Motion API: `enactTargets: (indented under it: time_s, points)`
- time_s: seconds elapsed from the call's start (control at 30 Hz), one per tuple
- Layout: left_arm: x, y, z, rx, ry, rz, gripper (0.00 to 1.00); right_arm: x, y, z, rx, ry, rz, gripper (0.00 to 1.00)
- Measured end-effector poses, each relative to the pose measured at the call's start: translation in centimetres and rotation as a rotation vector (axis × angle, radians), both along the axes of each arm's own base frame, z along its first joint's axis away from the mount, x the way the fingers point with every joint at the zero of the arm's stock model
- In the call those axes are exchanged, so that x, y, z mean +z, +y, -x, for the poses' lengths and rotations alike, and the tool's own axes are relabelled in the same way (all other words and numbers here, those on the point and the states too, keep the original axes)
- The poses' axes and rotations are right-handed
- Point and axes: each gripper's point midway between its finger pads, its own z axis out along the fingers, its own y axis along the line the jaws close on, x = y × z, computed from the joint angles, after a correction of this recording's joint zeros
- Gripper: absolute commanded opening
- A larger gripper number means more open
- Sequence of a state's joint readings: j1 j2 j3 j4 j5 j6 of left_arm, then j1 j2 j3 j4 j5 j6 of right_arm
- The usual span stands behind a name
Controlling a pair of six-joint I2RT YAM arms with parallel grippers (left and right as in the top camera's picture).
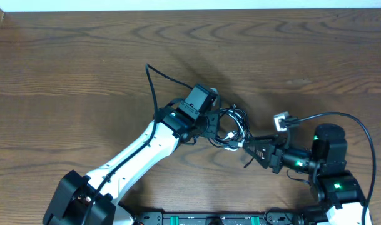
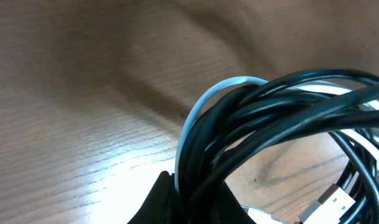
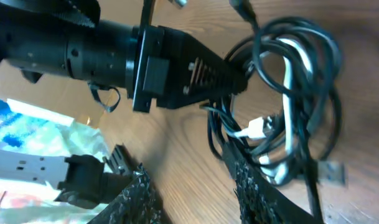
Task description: Untangle cables
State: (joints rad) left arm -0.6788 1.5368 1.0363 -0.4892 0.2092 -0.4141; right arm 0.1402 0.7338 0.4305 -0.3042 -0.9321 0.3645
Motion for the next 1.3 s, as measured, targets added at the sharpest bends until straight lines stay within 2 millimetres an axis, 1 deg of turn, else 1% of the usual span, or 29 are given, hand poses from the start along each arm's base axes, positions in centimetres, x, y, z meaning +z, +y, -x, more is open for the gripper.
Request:
enactTargets:
  time_s: [0.13,0.23,0.33,0.4,0.53,0.67,0.83,0.93,1.03,1.1,1.23,1.3]
  points:
    - [0.0,-0.7,0.7,-0.033,0.005,0.008,0.08,-1.3,0.6,-0.4,-0.017,0.019,0.059,0.4]
    - [0.1,-1.3,1.3,-0.073,0.014,0.023,0.08,-2.3,0.5,-0.9,-0.045,0.037,0.099,0.36]
    - [0.1,-1.5,1.6,-0.091,0.02,0.031,0.08,-3.2,0.3,-1.6,-0.075,0.059,0.129,0.35]
    - [0.1,-1.5,1.7,-0.107,0.02,0.028,0.07,-3.3,0.2,-2.1,-0.089,0.048,0.136,0.37]
    - [-0.2,-1.2,2.3,-0.136,0.033,0.007,0.08,-2.6,0.2,-3.0,-0.108,-0.002,0.132,0.41]
    - [-0.3,-1.1,2.5,-0.16,0.034,-0.001,0.08,-2.6,0.1,-3.1,-0.117,-0.005,0.135,0.43]
    - [-0.2,-1.2,2.4,-0.174,0.02,0.001,0.08,-3.6,0.0,-2.7,-0.113,0.045,0.15,0.4]
    - [-0.1,-1.3,2.3,-0.177,0.013,0.003,0.08,-3.7,0.0,-2.7,-0.11,0.052,0.15,0.38]
    - [-0.1,-1.3,2.3,-0.177,0.013,0.003,0.08,-3.4,0.1,-2.6,-0.107,0.042,0.144,0.4]
    - [-0.1,-1.3,2.3,-0.177,0.013,0.003,0.08,-2.7,0.2,-2.3,-0.096,0.029,0.132,0.44]
    - [-0.2,-1.3,2.3,-0.177,0.014,0.002,0.08,0.4,0.8,-1.7,-0.056,-0.049,0.078,0.51]
    - [-0.2,-1.3,2.3,-0.177,0.014,0.003,0.08,1.2,0.9,-1.2,-0.039,-0.064,0.062,0.52]
